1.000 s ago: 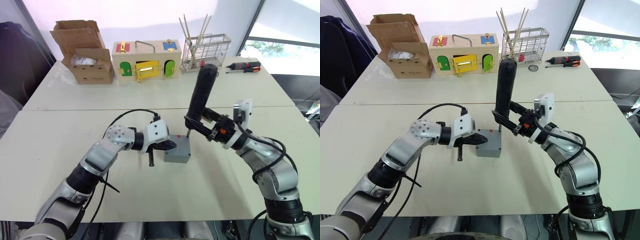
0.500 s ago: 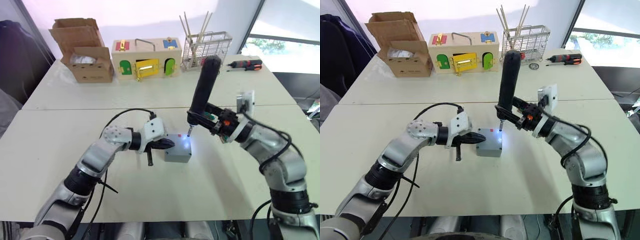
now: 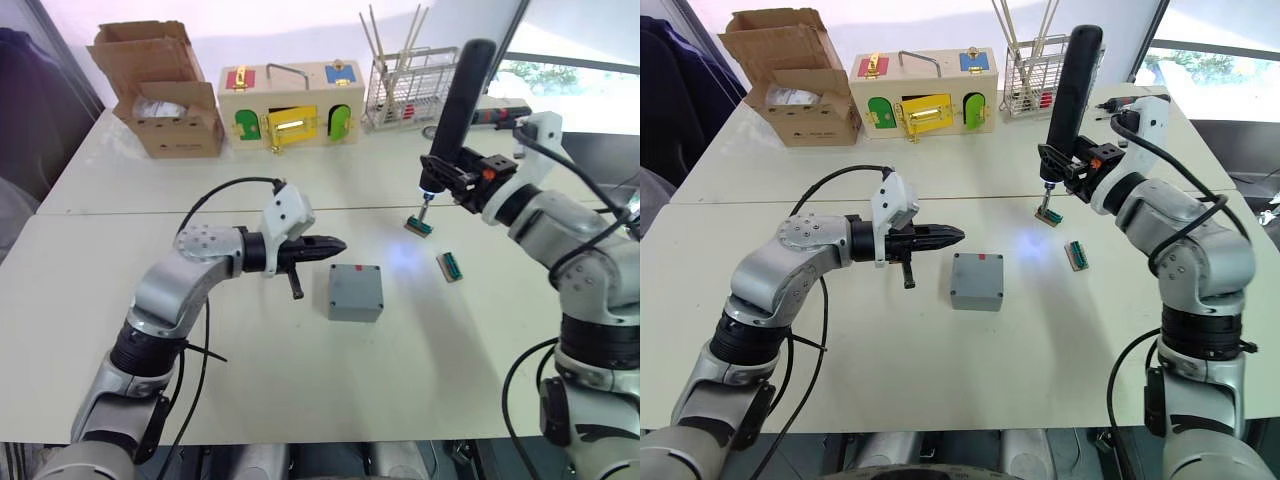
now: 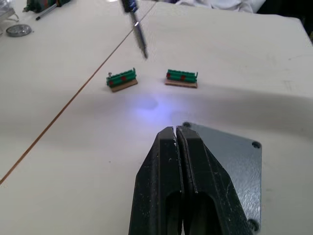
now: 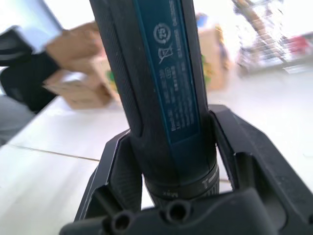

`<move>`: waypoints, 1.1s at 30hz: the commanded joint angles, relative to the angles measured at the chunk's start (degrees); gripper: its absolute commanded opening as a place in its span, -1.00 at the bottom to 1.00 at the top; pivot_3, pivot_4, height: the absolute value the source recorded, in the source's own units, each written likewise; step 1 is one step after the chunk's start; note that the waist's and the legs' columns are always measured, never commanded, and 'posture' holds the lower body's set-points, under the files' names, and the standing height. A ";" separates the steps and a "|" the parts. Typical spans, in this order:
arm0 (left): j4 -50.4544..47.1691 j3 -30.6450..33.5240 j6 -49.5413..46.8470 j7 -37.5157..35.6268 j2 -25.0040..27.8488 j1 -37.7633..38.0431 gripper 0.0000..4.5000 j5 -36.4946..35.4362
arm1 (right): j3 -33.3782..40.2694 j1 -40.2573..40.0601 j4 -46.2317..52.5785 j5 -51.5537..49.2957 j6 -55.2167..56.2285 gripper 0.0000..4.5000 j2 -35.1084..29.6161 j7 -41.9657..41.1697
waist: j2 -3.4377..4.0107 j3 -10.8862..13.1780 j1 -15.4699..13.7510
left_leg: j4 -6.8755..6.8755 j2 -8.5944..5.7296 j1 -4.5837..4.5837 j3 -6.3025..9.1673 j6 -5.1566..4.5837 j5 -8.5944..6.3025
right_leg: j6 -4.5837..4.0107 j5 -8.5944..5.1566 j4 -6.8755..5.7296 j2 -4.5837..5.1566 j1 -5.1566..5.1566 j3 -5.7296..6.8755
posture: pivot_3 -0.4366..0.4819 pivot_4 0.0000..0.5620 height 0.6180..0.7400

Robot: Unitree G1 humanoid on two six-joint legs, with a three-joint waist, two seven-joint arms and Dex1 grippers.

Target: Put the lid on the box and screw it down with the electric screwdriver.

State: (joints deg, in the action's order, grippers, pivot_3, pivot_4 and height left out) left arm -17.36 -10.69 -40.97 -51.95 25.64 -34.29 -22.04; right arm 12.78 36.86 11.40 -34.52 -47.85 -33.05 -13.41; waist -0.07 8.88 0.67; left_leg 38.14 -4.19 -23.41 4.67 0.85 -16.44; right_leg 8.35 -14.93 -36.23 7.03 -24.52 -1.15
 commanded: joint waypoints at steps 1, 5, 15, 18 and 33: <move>-3.39 -1.36 0.60 -0.24 -0.29 -1.78 -1.00 -1.09 | 5.72 4.23 1.18 3.12 5.40 -0.17 -3.38 1.24 | 0.06 0.08 -0.13 | 0.00 0.00 0.00 0.00 0.00 0.00 | 0.00 0.00 0.00 0.00 0.00 0.00 | -0.05 -0.47 0.84; -4.99 -3.90 1.41 -1.66 -0.56 -2.65 -1.00 -1.45 | 8.57 4.08 -0.08 1.50 -2.28 -0.17 -11.80 -2.57 | 0.09 0.11 -0.29 | -0.01 -0.01 -0.02 0.02 -0.01 0.00 | 0.00 0.00 0.01 -0.01 0.00 0.04 | -0.05 -0.47 0.84; -7.67 -10.49 4.65 -2.97 -0.88 -1.33 -1.00 0.41 | 2.80 -3.73 -6.58 0.33 -20.91 -0.17 -36.30 -20.26 | 0.31 0.24 -0.27 | 0.00 0.06 0.02 -0.06 -0.22 -0.11 | 0.00 0.00 0.01 -0.06 0.06 0.00 | -0.05 -0.47 0.84; -8.68 -12.55 5.96 -3.50 -0.11 0.66 -1.00 1.22 | -2.95 -3.94 -13.40 -2.56 -30.97 -0.17 -41.14 -26.63 | 0.28 0.26 -0.86 | 0.11 0.03 0.01 -0.12 -0.39 -0.20 | 0.00 0.00 0.09 -0.01 0.17 -0.01 | -0.05 -0.47 0.84; -13.03 -12.42 2.41 1.61 -0.30 4.45 -1.00 0.33 | -13.38 -0.08 -26.91 -1.16 -37.76 -0.17 -36.23 -33.56 | 0.61 0.32 -0.50 | 0.16 0.02 0.04 -0.23 -0.31 -0.14 | 0.00 0.01 0.01 -0.01 0.10 -0.15 | -0.05 -0.47 0.84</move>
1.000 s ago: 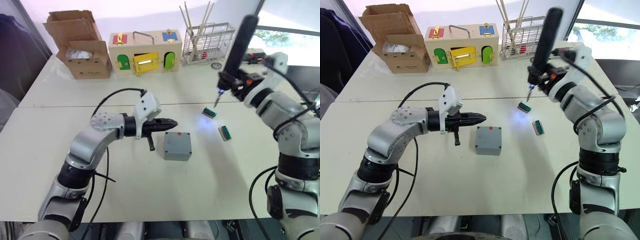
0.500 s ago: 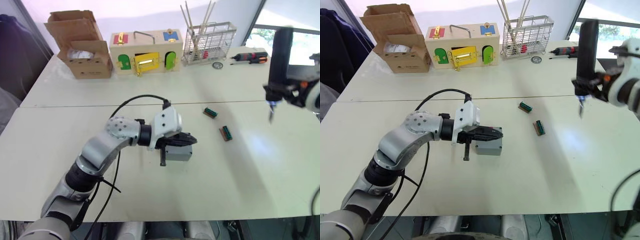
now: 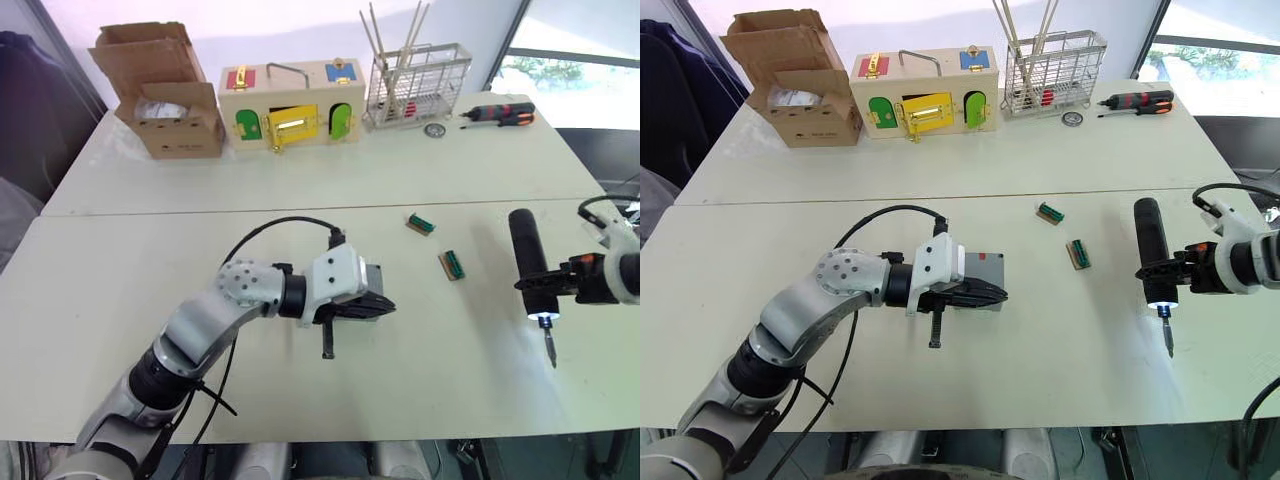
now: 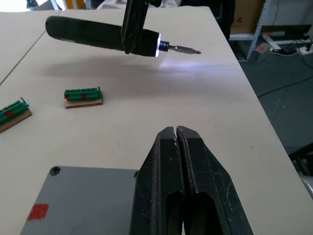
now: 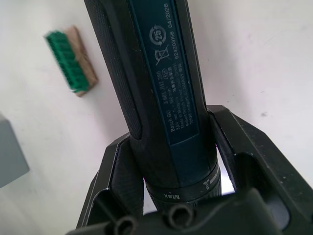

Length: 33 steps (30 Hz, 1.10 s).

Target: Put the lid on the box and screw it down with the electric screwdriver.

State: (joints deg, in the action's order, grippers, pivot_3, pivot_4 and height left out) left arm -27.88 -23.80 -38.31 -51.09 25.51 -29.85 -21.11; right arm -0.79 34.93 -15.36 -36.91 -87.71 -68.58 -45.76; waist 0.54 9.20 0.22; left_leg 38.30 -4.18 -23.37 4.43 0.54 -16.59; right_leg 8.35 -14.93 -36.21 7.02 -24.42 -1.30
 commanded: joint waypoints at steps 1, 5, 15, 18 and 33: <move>-2.68 0.75 -0.47 1.00 -0.13 0.09 -1.00 -0.66 | -0.64 1.74 -0.77 2.01 3.11 -0.17 -0.31 -1.29 | 0.00 0.00 -0.08 | 0.00 0.00 0.00 0.00 0.00 0.00 | 0.00 0.00 0.00 0.00 0.00 0.00 | -0.05 -0.47 0.84; -3.16 0.86 -1.16 1.70 0.13 0.34 -1.00 -0.99 | -2.39 2.05 -3.30 4.59 5.77 -0.17 0.58 -1.47 | 0.00 0.00 -0.19 | 0.00 0.00 0.00 0.00 0.03 0.02 | 0.00 0.00 0.00 0.00 0.00 0.00 | -0.05 -0.47 0.84; -1.88 2.23 -0.81 2.09 1.45 -0.50 -1.00 -0.92 | -3.24 3.97 -5.61 10.82 9.00 0.99 2.38 1.01 | -0.02 -0.01 -0.76 | 0.04 0.00 0.01 0.00 0.09 0.05 | 0.00 0.00 -0.01 -0.02 0.01 0.01 | -0.05 -0.47 0.84; 0.19 5.36 -0.58 2.69 2.23 -1.69 -1.00 -1.01 | 1.26 5.90 -5.24 12.49 16.93 0.99 4.11 3.69 | -0.02 -0.01 -0.85 | 0.06 0.00 0.01 0.00 0.11 0.06 | 0.01 0.01 -0.02 -0.02 0.01 0.00 | -0.05 -0.47 0.84; 5.77 12.83 -2.32 2.42 14.86 -0.83 -1.00 1.78 | 14.51 -13.33 37.38 1.46 33.92 0.99 18.34 1.74 | -0.17 -0.07 -0.98 | 0.06 0.01 0.00 0.19 0.24 0.13 | 0.01 0.01 -0.16 -0.07 -0.01 0.10 | -0.05 -0.47 0.84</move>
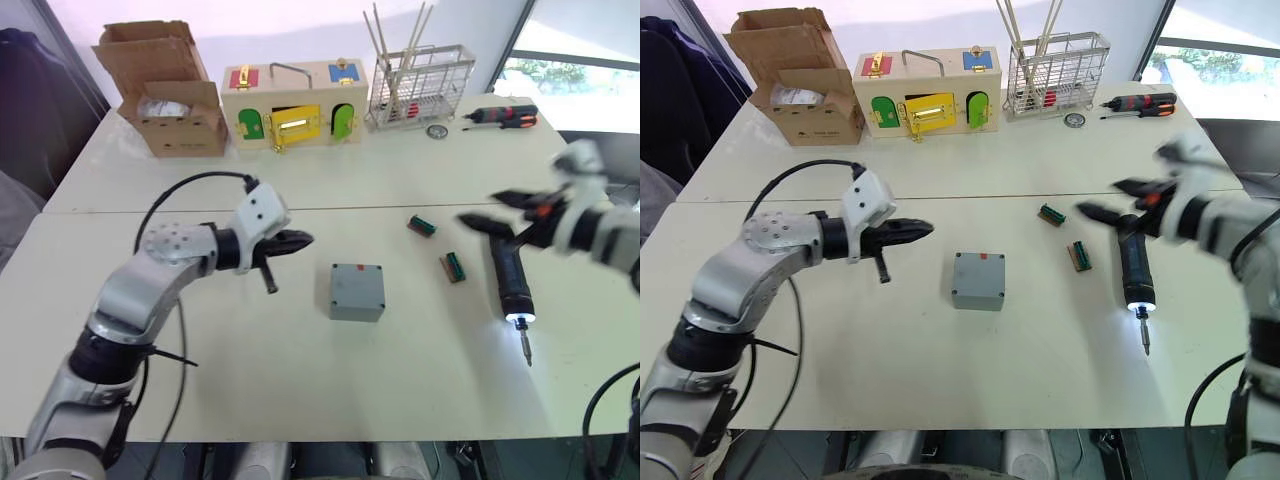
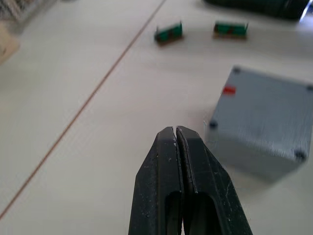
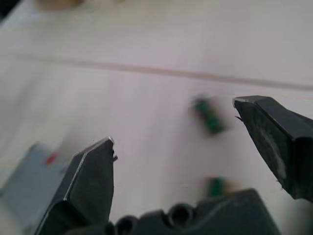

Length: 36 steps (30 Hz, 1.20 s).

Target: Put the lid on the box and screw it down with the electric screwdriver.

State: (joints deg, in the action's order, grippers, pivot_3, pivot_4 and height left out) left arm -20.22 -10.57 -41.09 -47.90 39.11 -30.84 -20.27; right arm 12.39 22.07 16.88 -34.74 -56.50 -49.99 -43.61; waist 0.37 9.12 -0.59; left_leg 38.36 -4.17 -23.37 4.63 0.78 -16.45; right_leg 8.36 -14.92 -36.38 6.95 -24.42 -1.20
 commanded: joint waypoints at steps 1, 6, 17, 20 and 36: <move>-2.01 -0.65 0.40 -0.94 1.51 0.35 -1.00 1.10 | 0.92 -1.35 5.84 -0.41 3.69 0.99 0.07 -0.53 | 0.00 0.01 -0.27 | 0.09 -0.03 -0.01 0.00 0.00 0.00 | 0.00 0.00 -0.02 0.03 0.03 0.00 | -0.05 -0.47 0.84; -2.11 -4.54 0.82 -2.72 2.31 2.35 -1.00 2.73 | -3.37 -6.67 6.86 1.77 8.45 0.99 1.01 -2.05 | -0.07 -0.01 -0.17 | 0.38 -0.03 -0.02 0.05 -0.21 -0.14 | 0.00 0.00 -0.01 0.03 0.22 0.07 | -0.05 -0.47 0.84; 2.62 -9.03 3.59 -3.49 -3.93 3.95 -1.00 4.51 | -10.89 -15.08 13.71 -0.84 7.34 0.99 -0.11 -7.97 | -0.09 0.00 -0.15 | 0.52 0.00 -0.03 0.03 -0.51 -0.32 | 0.00 0.00 -0.07 0.00 0.23 0.05 | -0.05 -0.47 0.84; 5.27 -11.42 5.13 -4.64 -6.83 2.79 -1.00 5.10 | -13.13 -14.56 13.53 -0.25 7.62 0.99 1.69 -6.98 | -0.11 0.00 -0.18 | 0.55 -0.01 -0.03 0.03 -0.32 -0.21 | 0.00 0.00 -0.06 0.00 0.25 0.06 | -0.05 -0.47 0.84; 24.30 -14.39 19.23 -5.58 -14.94 -4.98 -1.00 16.26 | -16.02 -14.95 19.51 -3.10 2.70 0.99 3.80 -4.70 | -0.13 0.01 -0.11 | 0.60 -0.04 -0.05 0.04 -0.34 -0.22 | 0.00 0.00 -0.05 0.01 0.24 0.07 | -0.05 -0.47 0.84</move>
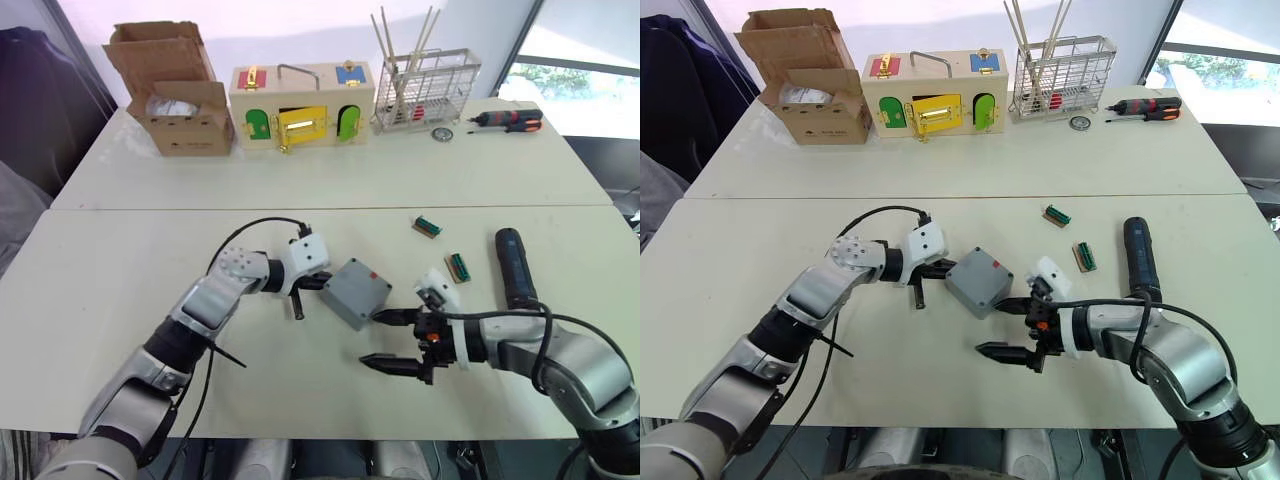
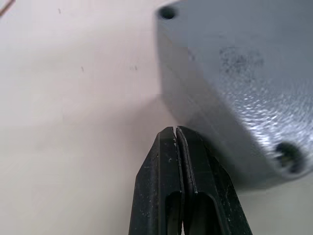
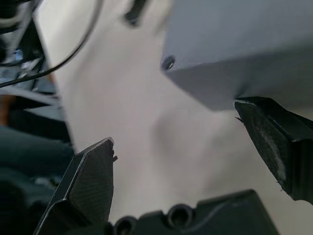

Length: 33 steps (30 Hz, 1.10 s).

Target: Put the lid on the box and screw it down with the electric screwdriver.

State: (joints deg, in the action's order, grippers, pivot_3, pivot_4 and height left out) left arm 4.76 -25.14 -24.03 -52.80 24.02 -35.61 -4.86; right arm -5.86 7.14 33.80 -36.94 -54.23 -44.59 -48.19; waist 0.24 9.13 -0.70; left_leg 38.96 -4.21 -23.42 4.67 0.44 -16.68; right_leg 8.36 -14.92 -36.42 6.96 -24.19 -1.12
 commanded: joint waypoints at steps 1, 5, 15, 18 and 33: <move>-0.99 0.58 2.11 -0.83 0.62 0.07 -1.00 1.06 | 2.92 -0.09 2.53 -0.49 0.70 0.99 -2.66 -0.36 | 0.00 0.00 -0.01 | 0.00 0.00 0.00 0.00 0.00 0.00 | 0.00 0.00 0.00 0.00 0.00 0.00 | -0.05 -0.47 0.84; -5.36 2.61 0.20 -1.90 4.93 2.33 -1.00 1.22 | 5.42 0.45 0.02 2.22 3.32 0.99 -9.41 -3.48 | 0.00 0.00 0.03 | 0.01 0.00 0.00 -0.01 -0.01 -0.01 | 0.00 0.00 -0.01 0.00 -0.01 -0.01 | -0.05 -0.47 0.84; -21.67 4.54 -9.08 -5.43 12.53 11.57 -1.00 -3.68 | -1.25 6.58 -10.01 10.87 14.21 0.99 -10.65 -8.67 | -0.03 0.01 0.04 | 0.04 0.04 0.00 -0.02 -0.06 -0.04 | 0.00 0.00 -0.01 -0.01 0.01 -0.01 | -0.05 -0.47 0.84; -22.34 4.02 -10.57 -4.08 10.34 12.07 -1.00 -4.19 | -2.96 8.11 -10.71 11.54 14.81 0.99 -8.85 -9.39 | -0.05 0.02 -0.14 | 0.05 0.04 0.00 -0.03 -0.06 -0.04 | 0.00 0.00 -0.02 0.00 0.01 -0.02 | -0.05 -0.47 0.84; -9.03 1.87 -2.49 0.32 0.87 6.21 -1.00 0.17 | -2.24 5.31 -4.48 9.01 9.66 0.99 -6.44 -6.77 | -0.06 0.01 -0.08 | 0.07 0.01 0.00 -0.01 -0.04 -0.03 | 0.00 0.00 -0.02 0.01 0.01 -0.01 | -0.05 -0.47 0.84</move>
State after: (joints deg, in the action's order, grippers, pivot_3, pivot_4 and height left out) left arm -3.97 -23.56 -28.33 -52.68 25.54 -28.44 -4.97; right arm -9.58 12.47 26.05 -26.21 -44.24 -51.69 -55.40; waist 0.18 9.15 -0.78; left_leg 39.03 -4.19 -23.42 4.66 0.40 -16.71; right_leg 8.36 -14.92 -36.45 6.97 -24.18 -1.13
